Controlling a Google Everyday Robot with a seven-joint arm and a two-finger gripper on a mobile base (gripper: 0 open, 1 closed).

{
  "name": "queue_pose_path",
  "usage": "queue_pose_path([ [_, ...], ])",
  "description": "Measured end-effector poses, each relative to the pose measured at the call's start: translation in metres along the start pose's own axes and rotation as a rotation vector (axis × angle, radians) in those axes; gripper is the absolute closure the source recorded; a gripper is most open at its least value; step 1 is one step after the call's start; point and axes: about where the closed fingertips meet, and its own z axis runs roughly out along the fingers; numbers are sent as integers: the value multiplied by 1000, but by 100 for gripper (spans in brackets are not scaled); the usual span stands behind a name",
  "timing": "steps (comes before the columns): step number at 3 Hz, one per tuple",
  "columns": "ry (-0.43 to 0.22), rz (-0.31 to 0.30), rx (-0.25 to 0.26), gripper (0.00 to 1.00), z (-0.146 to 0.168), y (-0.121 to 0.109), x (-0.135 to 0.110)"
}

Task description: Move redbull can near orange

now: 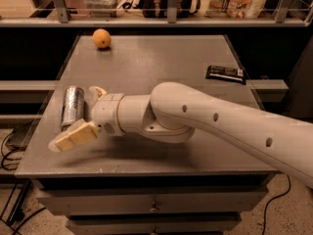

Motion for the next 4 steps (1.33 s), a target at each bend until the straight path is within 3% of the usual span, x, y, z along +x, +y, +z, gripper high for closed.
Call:
queue_pose_path([
  [2, 0, 18, 36, 0, 33, -9, 6],
  [4, 22, 55, 165, 41, 34, -31, 17],
])
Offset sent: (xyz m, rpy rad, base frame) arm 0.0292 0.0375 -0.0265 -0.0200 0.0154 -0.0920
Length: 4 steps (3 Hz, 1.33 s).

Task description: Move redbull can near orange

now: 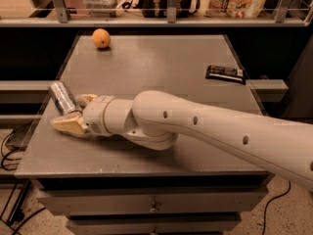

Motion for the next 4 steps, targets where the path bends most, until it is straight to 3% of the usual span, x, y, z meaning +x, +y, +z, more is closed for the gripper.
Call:
queue_pose_path([
  [2, -1, -8, 120, 87, -25, -30, -5],
  [3, 9, -22, 147, 100, -43, -45, -13],
  [4, 12, -15, 163, 100, -65, -72, -15],
])
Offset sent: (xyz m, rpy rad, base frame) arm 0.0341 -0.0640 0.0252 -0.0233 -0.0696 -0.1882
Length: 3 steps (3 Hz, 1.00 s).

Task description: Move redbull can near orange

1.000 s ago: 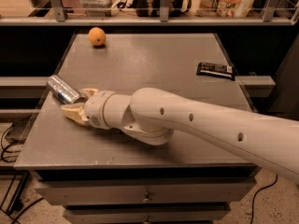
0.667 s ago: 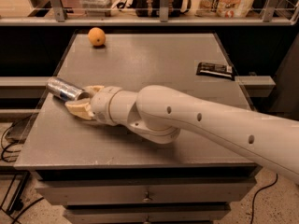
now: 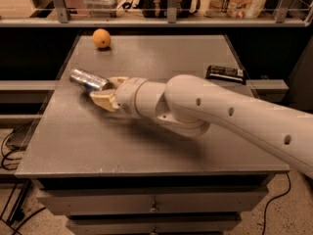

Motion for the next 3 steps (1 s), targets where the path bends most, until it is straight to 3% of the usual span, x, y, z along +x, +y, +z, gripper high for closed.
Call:
queue_pose_path([
  [1, 36, 55, -40, 100, -16, -28, 10],
  [3, 49, 39, -16, 100, -8, -33, 11],
])
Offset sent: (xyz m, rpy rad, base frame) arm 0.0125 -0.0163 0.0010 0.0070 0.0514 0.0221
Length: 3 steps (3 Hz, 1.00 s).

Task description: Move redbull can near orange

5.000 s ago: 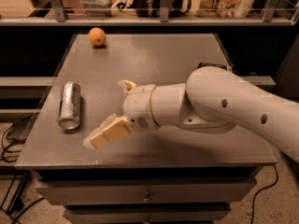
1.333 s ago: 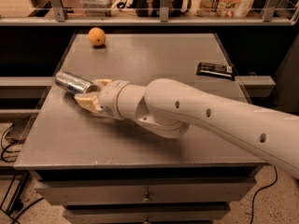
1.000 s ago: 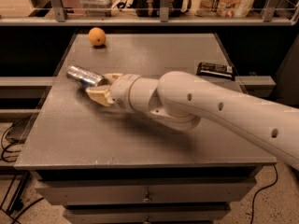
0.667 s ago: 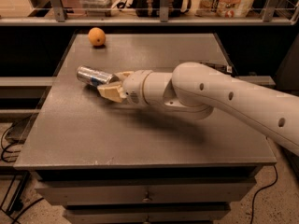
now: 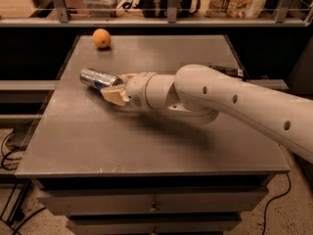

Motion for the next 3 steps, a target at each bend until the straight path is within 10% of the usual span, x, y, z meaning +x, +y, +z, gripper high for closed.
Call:
queue_pose_path([
  [3, -20, -1, 30, 100, 32, -55, -15],
])
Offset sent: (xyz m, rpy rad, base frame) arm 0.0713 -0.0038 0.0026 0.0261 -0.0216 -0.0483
